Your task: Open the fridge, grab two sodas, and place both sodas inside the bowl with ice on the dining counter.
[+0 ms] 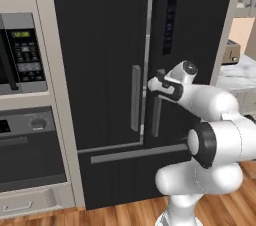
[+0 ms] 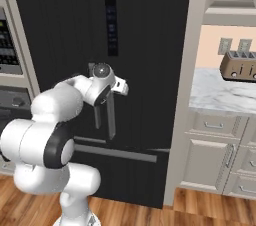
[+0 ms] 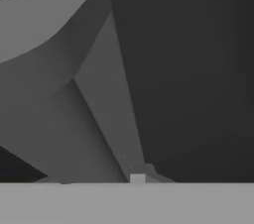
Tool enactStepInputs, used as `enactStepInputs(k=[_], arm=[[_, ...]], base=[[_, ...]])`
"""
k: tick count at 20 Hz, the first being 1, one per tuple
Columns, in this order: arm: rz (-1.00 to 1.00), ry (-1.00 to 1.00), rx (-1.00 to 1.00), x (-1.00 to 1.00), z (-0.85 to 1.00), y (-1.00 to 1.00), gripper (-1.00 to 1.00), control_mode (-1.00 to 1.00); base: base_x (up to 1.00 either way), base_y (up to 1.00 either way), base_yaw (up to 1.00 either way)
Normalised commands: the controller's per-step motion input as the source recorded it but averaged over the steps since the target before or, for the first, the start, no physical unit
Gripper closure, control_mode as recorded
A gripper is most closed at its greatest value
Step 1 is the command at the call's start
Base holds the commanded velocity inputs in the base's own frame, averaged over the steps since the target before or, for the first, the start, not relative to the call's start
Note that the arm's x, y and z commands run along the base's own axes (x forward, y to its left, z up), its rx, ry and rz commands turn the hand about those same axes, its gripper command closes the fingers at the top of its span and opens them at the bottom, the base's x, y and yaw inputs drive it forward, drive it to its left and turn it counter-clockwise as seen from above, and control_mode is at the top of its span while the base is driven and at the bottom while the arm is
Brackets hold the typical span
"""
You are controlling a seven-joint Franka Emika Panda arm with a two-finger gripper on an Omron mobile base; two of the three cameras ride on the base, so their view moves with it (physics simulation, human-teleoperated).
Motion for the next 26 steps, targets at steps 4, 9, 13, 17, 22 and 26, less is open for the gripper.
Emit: enactStepInputs(k=[4, 9, 13, 17, 22, 26], arm=[[0.0, 0.05, 0.0, -0.91, 0.01, -0.65, 1.0, -1.0], [0.0, 0.01, 0.0, -0.97, 0.0, -0.72, 1.0, -1.0], [-0.04, 0.03, -0.01, -0.67, 0.0, -0.4, -1.0, -1.0], [0.0, 0.02, 0.0, -0.5, 0.01, -0.38, -1.0, -1.0], [-0.01, -0.07, 0.0, -0.8, 0.15, -0.41, -1.0, -1.0], [0.0, -0.28, -0.1, -1.0, 0.37, 0.07, -1.0, -1.0]], base=[[0.0, 0.0, 0.0], [0.0, 0.0, 0.0], [0.0, 0.0, 0.0], [0.0, 0.0, 0.0], [0.0, 0.0, 0.0], [0.0, 0.0, 0.0]])
